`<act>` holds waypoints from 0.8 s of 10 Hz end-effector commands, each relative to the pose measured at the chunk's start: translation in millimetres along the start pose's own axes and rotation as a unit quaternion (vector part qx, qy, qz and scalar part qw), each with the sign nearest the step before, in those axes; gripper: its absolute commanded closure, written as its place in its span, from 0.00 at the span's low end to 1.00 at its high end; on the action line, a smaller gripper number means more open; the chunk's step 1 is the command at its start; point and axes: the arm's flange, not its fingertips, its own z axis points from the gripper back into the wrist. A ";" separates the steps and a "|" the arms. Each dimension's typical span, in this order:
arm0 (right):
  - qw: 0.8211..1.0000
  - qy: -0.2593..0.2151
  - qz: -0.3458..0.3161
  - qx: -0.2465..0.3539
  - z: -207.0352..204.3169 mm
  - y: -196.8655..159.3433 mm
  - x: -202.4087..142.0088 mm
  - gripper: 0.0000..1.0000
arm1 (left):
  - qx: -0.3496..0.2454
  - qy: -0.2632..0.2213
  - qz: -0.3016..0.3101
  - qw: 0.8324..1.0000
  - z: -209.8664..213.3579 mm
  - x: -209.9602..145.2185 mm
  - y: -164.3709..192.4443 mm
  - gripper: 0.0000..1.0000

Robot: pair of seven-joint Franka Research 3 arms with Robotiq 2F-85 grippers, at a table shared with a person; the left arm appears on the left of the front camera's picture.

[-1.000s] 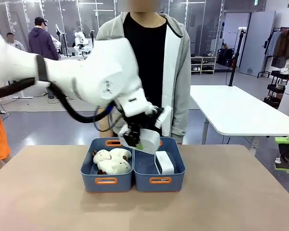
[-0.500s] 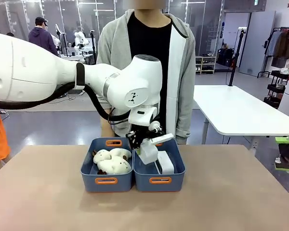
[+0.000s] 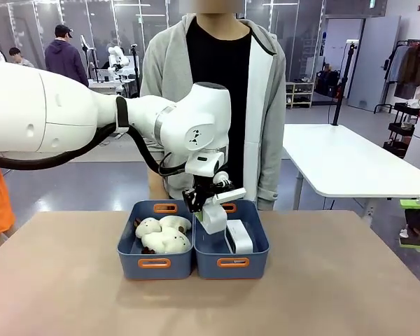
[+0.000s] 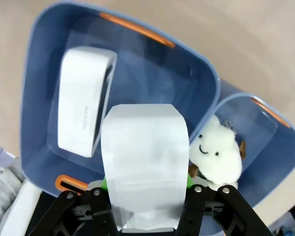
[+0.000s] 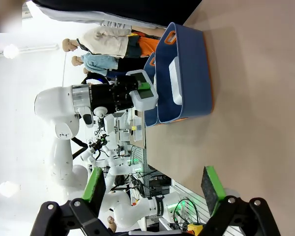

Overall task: Sort the digital clocks into the basket.
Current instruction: Pick up the Digital clock from the table and place it into the empty Plastic storage basket.

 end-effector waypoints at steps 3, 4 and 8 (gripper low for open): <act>1.000 0.000 0.002 0.005 0.4 2.7 0.1 0.00 | 0.020 -0.065 0.072 0.995 -12.6 5.0 12.7 0.47; 1.000 0.000 0.002 0.005 0.4 2.7 0.1 0.00 | 0.014 -0.062 0.058 0.996 -21.1 9.1 14.1 0.47; 1.000 0.000 0.002 0.005 0.4 2.7 0.1 0.00 | 0.018 -0.063 0.051 0.997 -14.4 10.3 11.3 0.27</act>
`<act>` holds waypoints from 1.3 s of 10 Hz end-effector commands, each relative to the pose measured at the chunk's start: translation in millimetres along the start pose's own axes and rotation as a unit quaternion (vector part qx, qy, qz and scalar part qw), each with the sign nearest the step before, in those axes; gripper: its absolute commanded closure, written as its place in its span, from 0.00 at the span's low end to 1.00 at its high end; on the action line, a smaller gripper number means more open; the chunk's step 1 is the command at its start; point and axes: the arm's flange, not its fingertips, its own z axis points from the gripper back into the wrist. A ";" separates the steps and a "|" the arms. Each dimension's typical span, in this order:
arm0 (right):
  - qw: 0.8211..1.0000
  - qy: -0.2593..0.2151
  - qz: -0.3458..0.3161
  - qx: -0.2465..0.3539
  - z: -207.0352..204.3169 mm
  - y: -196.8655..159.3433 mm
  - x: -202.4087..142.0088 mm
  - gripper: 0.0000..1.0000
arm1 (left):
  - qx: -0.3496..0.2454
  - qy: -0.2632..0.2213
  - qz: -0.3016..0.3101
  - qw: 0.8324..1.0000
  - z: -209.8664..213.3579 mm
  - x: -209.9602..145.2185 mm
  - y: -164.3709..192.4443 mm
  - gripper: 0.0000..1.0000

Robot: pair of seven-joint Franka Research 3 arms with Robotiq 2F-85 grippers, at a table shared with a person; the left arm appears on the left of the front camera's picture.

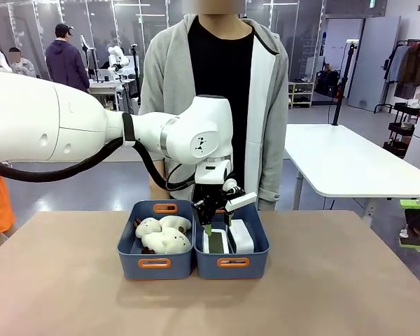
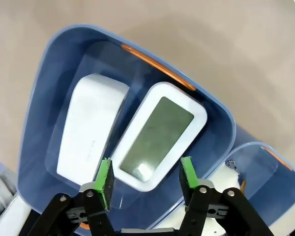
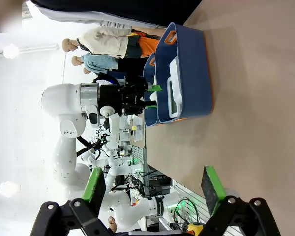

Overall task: Sort the digital clocks into the basket.
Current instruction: Pick up the Digital clock from the table and place it into the empty Plastic storage basket.

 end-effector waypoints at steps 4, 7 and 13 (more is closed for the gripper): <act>1.000 0.000 0.002 0.005 0.4 2.7 0.1 0.00 | 0.005 0.002 0.001 1.000 5.8 -0.8 0.4 0.20; 1.000 0.000 0.002 0.005 0.4 2.7 0.1 0.00 | 0.005 0.002 0.001 1.000 5.8 -0.8 0.4 0.20; 1.000 0.000 0.002 0.005 0.4 2.7 0.1 0.00 | 0.005 0.002 0.001 1.000 5.8 -0.8 0.4 0.20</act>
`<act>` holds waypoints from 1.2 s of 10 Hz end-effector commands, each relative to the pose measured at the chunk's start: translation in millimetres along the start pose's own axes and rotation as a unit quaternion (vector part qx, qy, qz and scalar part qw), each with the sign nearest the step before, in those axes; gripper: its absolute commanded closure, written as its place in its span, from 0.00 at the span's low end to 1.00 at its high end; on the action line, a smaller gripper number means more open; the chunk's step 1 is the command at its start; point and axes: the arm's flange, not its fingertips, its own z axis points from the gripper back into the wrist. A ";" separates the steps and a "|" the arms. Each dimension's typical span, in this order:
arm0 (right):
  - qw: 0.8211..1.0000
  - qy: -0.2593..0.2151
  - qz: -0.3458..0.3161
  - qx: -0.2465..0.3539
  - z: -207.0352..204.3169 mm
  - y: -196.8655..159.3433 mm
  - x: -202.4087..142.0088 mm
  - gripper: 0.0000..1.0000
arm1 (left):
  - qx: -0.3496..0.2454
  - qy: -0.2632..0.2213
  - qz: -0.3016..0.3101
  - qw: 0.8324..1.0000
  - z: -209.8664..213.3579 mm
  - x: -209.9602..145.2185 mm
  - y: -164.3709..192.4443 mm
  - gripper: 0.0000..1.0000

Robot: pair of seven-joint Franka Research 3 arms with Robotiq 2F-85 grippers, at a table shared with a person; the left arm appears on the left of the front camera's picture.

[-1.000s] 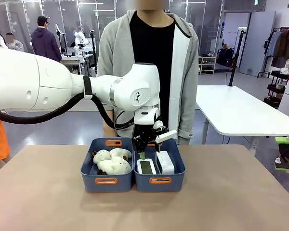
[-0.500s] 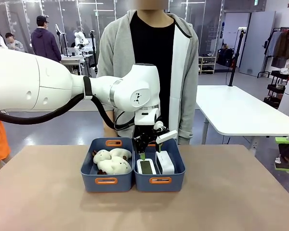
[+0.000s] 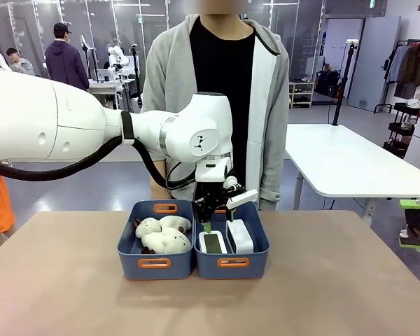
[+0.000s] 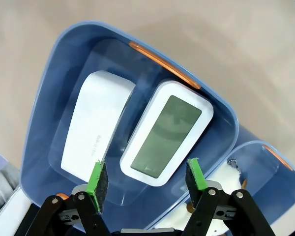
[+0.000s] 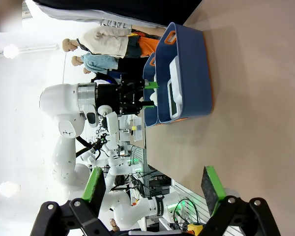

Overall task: Sort the digital clocks into the basket.
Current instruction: Pick up the Digital clock from the table and place it into the empty Plastic storage basket.

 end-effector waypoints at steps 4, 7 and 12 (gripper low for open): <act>1.000 0.000 0.002 0.005 0.4 2.7 0.1 0.00 | 0.022 -0.086 0.110 0.990 43.1 -3.0 -37.5 0.19; 1.000 0.000 0.002 0.005 0.4 2.7 0.1 0.00 | 0.067 -0.191 0.199 0.959 62.0 13.9 -113.8 0.19; 1.000 0.000 0.002 0.005 0.4 2.7 0.1 0.00 | 0.105 -0.330 0.431 0.833 89.7 -12.3 -242.5 0.19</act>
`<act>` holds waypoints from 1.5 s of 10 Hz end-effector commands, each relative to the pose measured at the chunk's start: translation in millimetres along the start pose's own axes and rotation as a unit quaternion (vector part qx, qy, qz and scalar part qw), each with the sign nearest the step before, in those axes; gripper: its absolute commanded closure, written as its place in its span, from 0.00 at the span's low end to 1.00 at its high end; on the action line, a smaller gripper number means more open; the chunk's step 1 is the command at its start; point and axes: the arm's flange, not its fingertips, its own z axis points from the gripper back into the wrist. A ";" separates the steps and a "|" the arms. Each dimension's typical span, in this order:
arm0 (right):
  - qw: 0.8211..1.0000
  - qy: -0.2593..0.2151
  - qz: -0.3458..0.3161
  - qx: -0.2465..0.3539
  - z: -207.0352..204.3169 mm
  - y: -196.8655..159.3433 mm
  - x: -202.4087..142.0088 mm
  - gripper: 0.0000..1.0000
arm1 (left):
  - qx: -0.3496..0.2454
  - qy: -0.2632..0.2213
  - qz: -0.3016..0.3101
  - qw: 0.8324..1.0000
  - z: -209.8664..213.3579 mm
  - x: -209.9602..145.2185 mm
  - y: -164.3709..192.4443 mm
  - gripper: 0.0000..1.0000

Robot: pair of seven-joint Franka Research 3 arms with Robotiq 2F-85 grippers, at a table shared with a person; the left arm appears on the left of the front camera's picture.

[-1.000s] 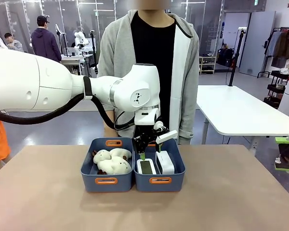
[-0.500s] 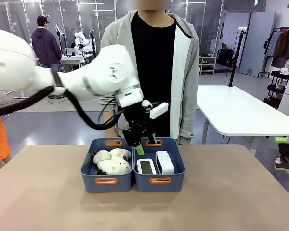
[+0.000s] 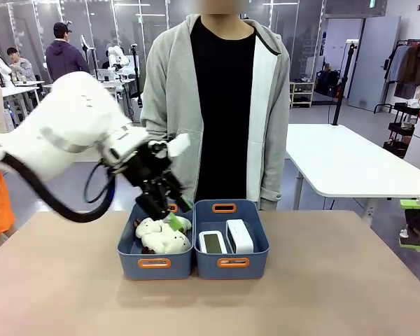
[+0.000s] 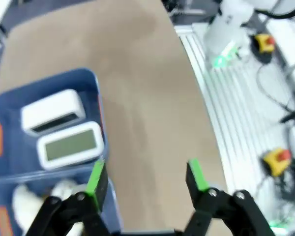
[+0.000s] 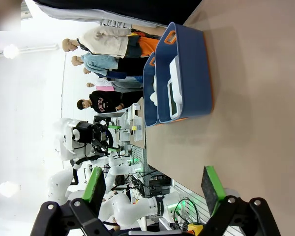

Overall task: Sort the digital clocks into the basket.
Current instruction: Pick up the Digital clock from the table and place it into the empty Plastic storage basket.

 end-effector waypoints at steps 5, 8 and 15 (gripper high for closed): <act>1.000 0.000 0.002 0.005 0.4 2.8 0.2 0.00 | 0.031 -0.284 0.178 0.942 91.6 -143.0 -136.1 0.19; 1.000 0.000 0.002 0.005 0.4 2.8 0.2 0.00 | -0.015 -0.275 0.389 0.879 99.0 -213.8 -210.7 0.19; 1.000 0.000 0.002 0.005 0.4 2.8 0.2 0.00 | -0.014 -0.408 0.393 0.824 56.6 -306.6 -317.9 0.19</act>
